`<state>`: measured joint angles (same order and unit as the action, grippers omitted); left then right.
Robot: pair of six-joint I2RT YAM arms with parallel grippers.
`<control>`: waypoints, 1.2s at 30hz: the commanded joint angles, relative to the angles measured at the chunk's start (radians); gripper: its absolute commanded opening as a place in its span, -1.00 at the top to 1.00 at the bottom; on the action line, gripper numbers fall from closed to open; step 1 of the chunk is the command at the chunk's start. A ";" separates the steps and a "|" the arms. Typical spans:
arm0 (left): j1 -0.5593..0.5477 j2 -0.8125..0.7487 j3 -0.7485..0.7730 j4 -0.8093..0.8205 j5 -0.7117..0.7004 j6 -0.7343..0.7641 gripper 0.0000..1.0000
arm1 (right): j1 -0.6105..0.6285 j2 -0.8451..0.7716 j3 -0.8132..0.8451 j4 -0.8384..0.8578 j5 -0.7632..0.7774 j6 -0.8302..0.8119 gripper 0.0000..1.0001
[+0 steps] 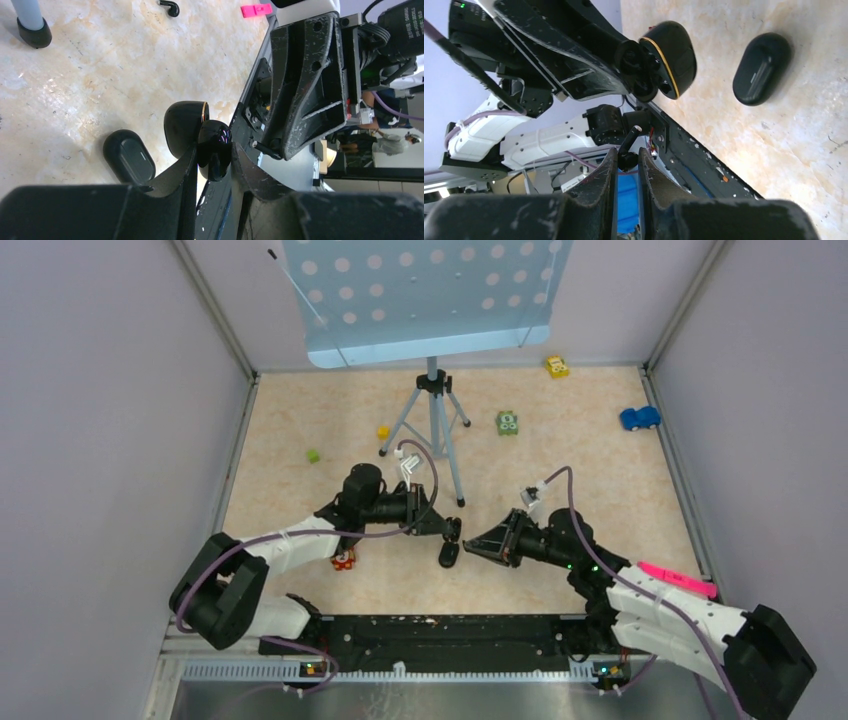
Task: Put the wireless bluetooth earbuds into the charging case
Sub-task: Insert the left earbud into the left side groove of the charging case.
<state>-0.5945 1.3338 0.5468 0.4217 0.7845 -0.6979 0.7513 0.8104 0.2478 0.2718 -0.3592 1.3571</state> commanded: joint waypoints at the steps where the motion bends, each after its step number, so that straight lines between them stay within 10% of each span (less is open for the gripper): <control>1: -0.004 0.005 0.031 -0.037 -0.039 -0.040 1.00 | -0.022 0.033 0.011 0.123 -0.034 0.021 0.99; 36: -0.004 0.125 0.070 0.095 0.239 -0.115 1.00 | -0.020 0.018 -0.122 0.296 -0.075 0.137 1.00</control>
<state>-0.5945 1.4708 0.6117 0.4576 0.9939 -0.8139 0.7353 0.8204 0.1360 0.4858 -0.4244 1.4681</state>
